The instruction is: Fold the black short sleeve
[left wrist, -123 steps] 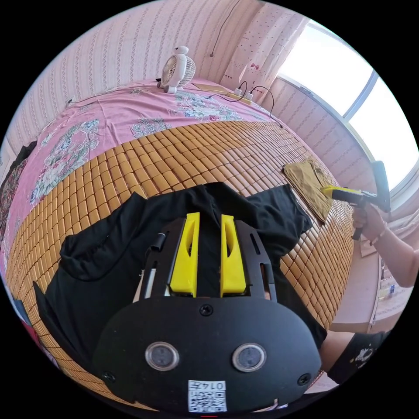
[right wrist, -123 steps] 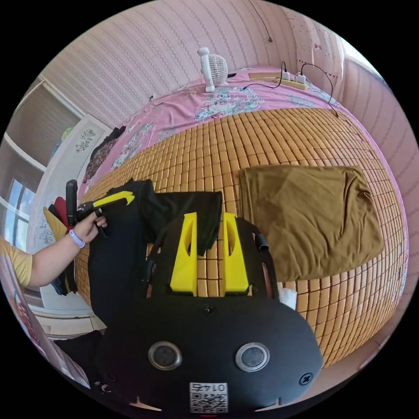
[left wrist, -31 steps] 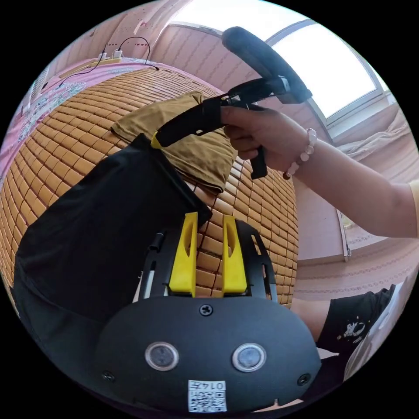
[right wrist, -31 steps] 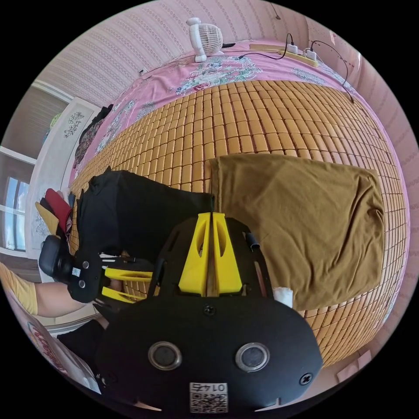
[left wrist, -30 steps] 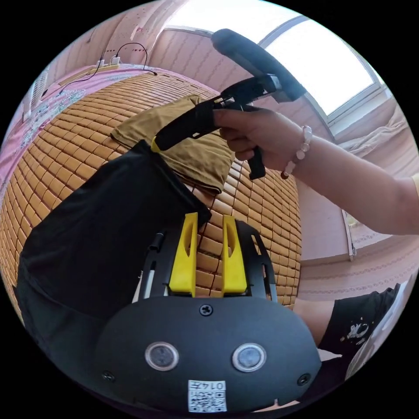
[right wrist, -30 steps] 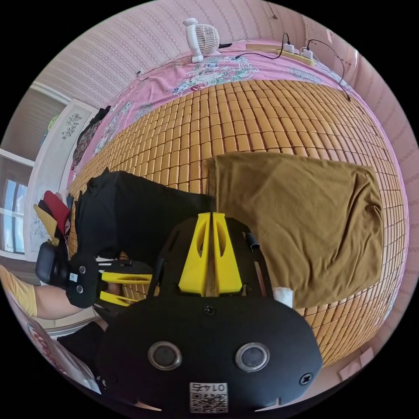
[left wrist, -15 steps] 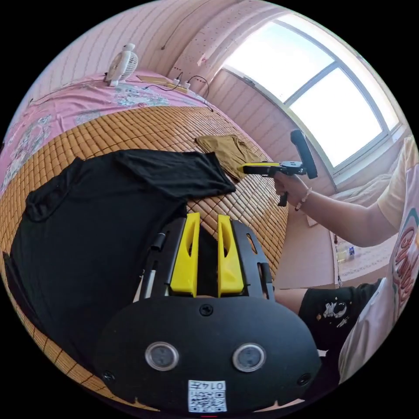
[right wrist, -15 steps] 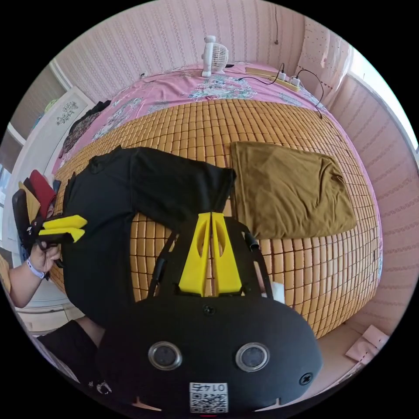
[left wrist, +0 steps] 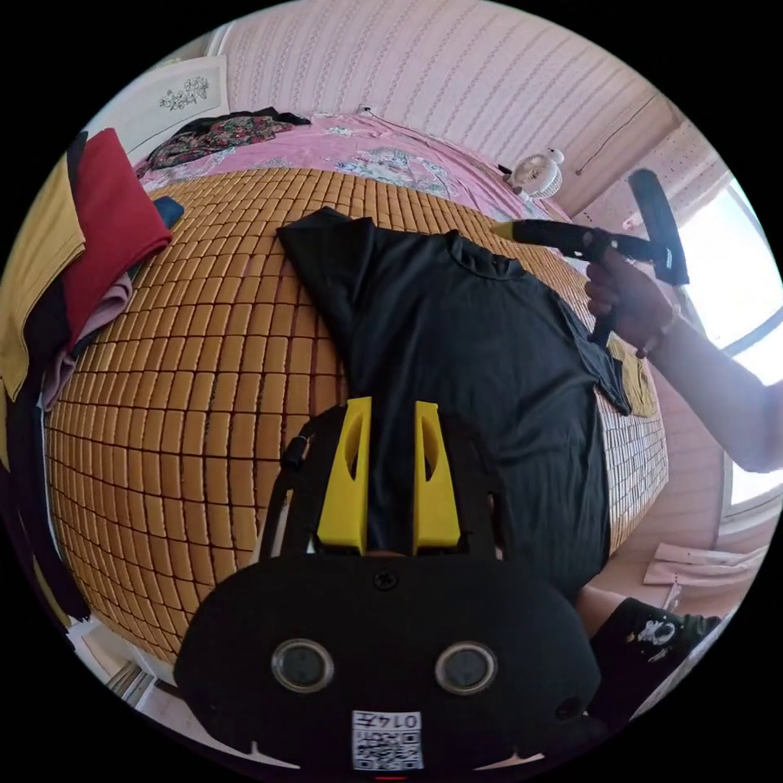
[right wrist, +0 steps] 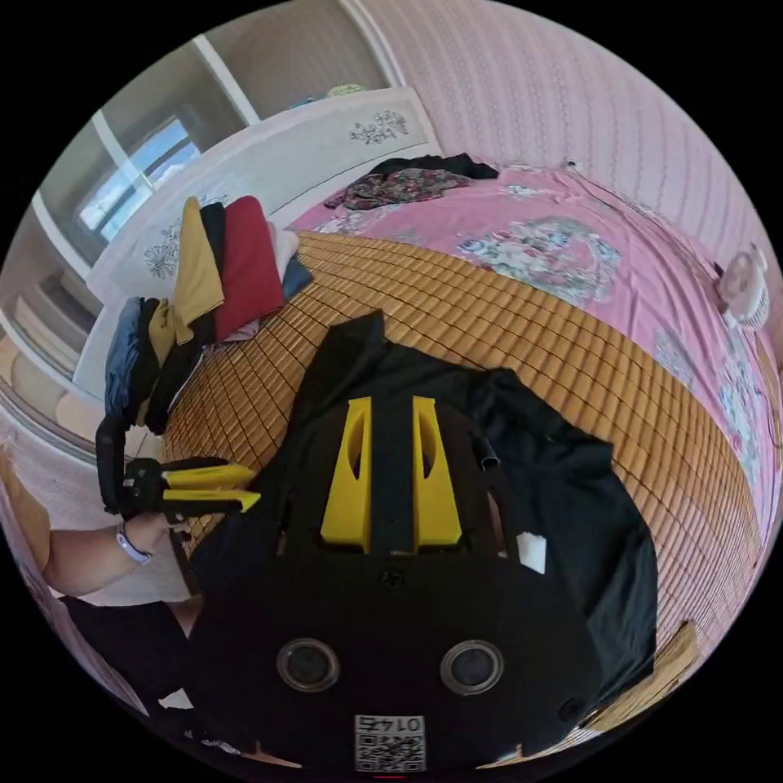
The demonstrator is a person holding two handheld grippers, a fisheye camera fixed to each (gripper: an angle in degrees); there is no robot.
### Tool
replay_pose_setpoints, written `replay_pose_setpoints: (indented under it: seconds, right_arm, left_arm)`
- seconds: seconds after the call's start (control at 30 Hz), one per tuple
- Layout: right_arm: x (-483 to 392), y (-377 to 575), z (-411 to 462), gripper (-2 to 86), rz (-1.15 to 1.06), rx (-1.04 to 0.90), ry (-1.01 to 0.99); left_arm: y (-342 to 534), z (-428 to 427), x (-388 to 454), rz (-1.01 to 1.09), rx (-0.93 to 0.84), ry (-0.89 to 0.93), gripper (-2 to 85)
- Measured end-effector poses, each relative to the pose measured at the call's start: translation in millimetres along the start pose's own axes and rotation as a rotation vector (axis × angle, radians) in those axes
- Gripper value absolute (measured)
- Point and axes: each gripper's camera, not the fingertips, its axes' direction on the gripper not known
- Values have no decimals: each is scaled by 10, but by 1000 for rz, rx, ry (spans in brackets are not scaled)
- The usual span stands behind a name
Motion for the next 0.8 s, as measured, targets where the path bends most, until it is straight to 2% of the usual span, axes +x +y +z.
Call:
replay_pose_setpoints:
  seconds: [0.07, 0.13, 0.27, 0.33, 0.4, 0.47, 0.53, 0.67, 0.8]
  right_arm:
    - [-419, -564, 555, 90, -98, -50, -54]
    - [-717, -865, 951, 93, -164, -63, -7]
    - [-920, -1263, 1936, 101, -137, -206, 87]
    - [-888, -1271, 2199, 59, -120, -252, 143]
    - [-803, -1240, 2172, 11, -85, -212, 147]
    - [-538, -1101, 1944, -2, 41, -171, -178]
    - [-360, -830, 1538, -5, 123, -23, -248]
    - [105, -14, 697, -1, 232, 135, -149]
    - [713, 727, 522, 25, 393, 42, 41]
  left_arm:
    - [67, -12, -79, -14, -14, -3, 83]
    - [111, -26, -136, -20, -27, 7, 80]
    - [165, -227, -174, 8, 16, 27, 76]
    - [166, -314, -191, 21, 12, 61, 79]
    - [178, -477, -238, 21, 9, 89, 80]
    - [206, -649, -288, 16, 31, 113, 79]
    - [236, -845, -347, 5, 67, 137, 77]
    - [221, -1331, -472, -32, 146, 118, 78]
    - [0, -1566, -491, 23, 169, 139, 79]
